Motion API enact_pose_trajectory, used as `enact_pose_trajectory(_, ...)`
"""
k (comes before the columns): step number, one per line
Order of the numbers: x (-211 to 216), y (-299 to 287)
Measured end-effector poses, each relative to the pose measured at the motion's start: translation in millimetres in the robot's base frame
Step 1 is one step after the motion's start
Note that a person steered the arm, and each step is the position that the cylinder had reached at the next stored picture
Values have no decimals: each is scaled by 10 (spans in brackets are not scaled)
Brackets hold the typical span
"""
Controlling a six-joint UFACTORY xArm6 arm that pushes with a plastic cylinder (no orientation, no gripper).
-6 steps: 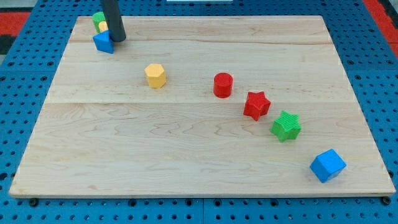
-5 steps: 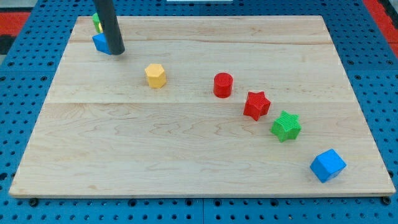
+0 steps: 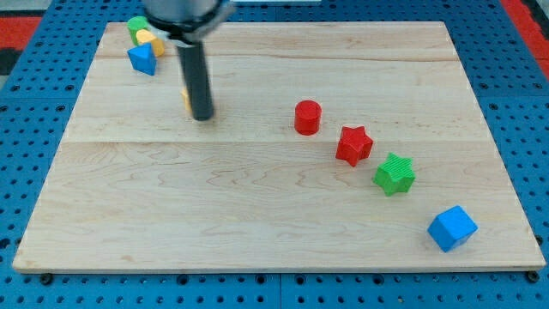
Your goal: Drag the yellow hexagon towards the bottom right of the blue triangle
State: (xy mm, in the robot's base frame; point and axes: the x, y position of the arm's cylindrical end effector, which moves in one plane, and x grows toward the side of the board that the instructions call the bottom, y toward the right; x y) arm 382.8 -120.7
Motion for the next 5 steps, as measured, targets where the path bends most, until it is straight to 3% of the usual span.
enact_pose_trajectory(1,-453,-9)
enact_pose_trajectory(3,-628,-265)
enact_pose_trajectory(5,-458,1096)
